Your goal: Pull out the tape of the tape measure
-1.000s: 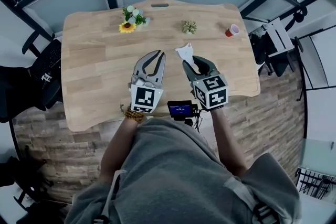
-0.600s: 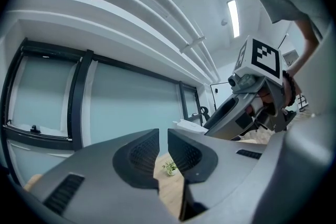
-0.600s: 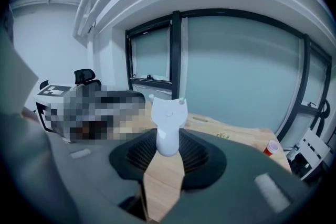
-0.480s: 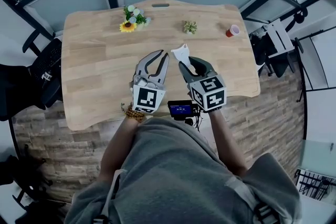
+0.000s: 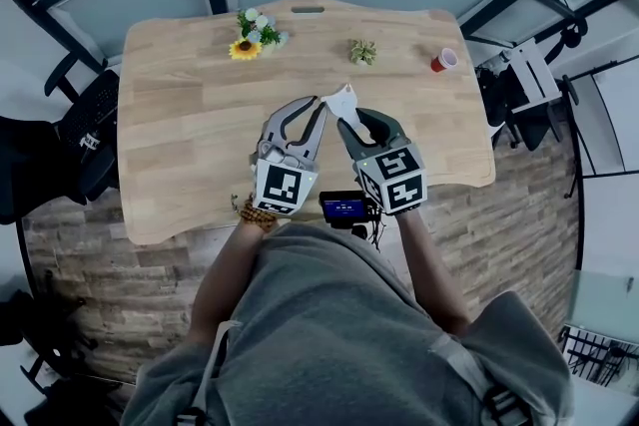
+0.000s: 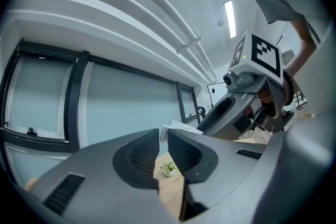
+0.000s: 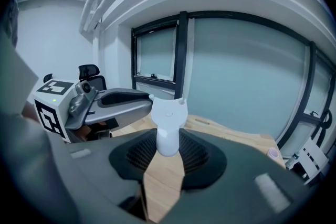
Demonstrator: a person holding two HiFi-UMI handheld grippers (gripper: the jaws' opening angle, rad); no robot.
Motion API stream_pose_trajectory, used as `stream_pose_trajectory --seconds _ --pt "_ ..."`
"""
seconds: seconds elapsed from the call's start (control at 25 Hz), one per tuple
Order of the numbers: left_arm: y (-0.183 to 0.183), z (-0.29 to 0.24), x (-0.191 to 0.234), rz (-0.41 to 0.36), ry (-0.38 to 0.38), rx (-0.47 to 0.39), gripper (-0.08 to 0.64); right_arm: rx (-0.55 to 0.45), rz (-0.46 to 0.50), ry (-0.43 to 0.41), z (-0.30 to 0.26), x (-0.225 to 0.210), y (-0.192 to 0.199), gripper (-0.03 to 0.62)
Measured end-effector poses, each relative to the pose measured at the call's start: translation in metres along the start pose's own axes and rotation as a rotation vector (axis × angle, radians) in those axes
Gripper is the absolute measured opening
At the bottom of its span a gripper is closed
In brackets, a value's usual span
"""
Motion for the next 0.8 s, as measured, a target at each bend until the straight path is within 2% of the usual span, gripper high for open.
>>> stream_pose_trajectory --seconds 0.24,0.48,0.8 --pt "0.003 0.000 -0.001 0.012 0.007 0.027 0.034 0.038 0.042 -0.001 -0.001 0.001 0.002 0.140" --pt "0.011 -0.003 -0.007 0.017 0.012 0.068 0.034 0.085 0.086 0.032 0.001 -0.003 0.006 0.138" --pt "0.020 -0.002 -0.011 -0.016 0.007 0.117 0.034 0.128 0.050 0.049 -0.001 -0.007 0.019 0.138"
Point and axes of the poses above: the fingertips, and each gripper's own axes: z backward along the fingers, x to its left, y out of its underside, the point moved 1 cm from there along z, backward along the fingers, and after that the axes turned 14 degrees about -y, right-handed, at the moved point
